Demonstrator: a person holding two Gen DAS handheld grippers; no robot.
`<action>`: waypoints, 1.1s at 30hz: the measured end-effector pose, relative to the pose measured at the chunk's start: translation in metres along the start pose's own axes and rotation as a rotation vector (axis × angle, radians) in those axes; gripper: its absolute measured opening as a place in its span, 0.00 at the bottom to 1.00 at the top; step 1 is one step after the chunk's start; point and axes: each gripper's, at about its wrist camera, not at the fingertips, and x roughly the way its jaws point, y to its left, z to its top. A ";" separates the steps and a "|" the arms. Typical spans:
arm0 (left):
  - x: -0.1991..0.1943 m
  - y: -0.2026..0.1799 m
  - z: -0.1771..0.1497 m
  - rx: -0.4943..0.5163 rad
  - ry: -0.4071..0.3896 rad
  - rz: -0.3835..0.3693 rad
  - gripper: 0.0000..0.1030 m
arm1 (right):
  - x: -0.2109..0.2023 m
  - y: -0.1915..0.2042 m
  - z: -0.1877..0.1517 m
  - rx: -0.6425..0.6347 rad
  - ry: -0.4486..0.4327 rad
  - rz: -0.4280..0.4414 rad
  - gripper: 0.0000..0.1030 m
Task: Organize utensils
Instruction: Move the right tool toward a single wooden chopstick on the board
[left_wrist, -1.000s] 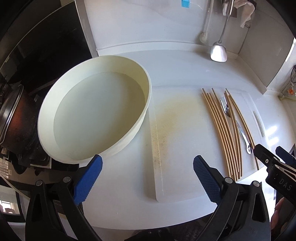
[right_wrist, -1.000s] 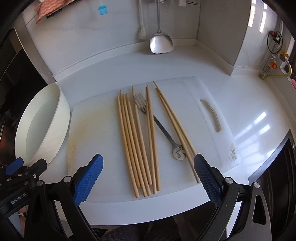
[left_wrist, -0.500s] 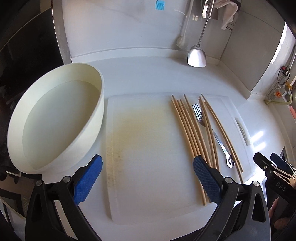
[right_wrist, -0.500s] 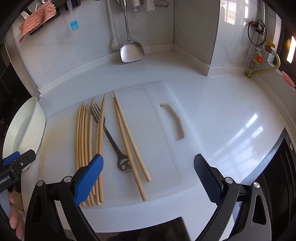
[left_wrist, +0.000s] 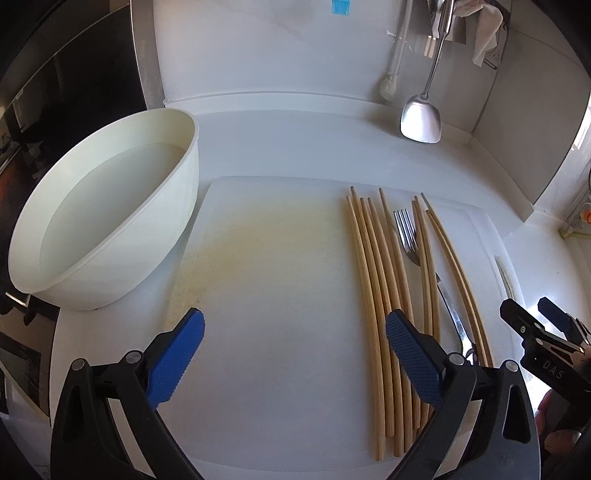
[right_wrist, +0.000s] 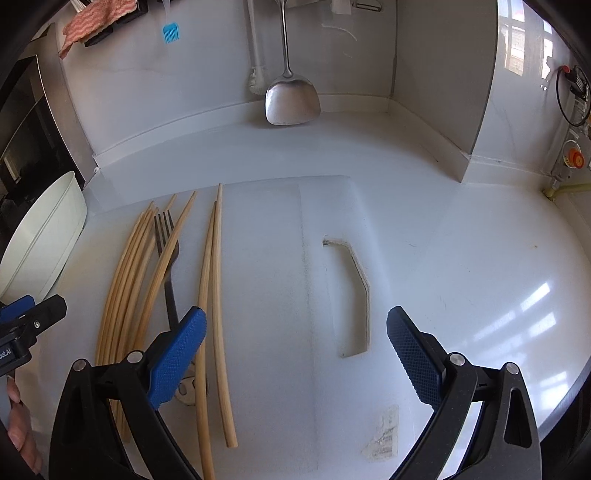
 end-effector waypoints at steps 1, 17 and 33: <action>0.003 -0.002 -0.001 0.006 -0.009 -0.006 0.94 | 0.003 0.000 0.001 -0.003 -0.005 -0.001 0.91; 0.021 0.008 -0.010 -0.031 -0.027 -0.013 0.94 | 0.027 0.012 0.008 -0.071 -0.021 -0.024 0.91; 0.037 -0.005 -0.004 -0.005 -0.017 0.000 0.94 | 0.029 0.013 0.007 -0.108 -0.020 -0.043 0.91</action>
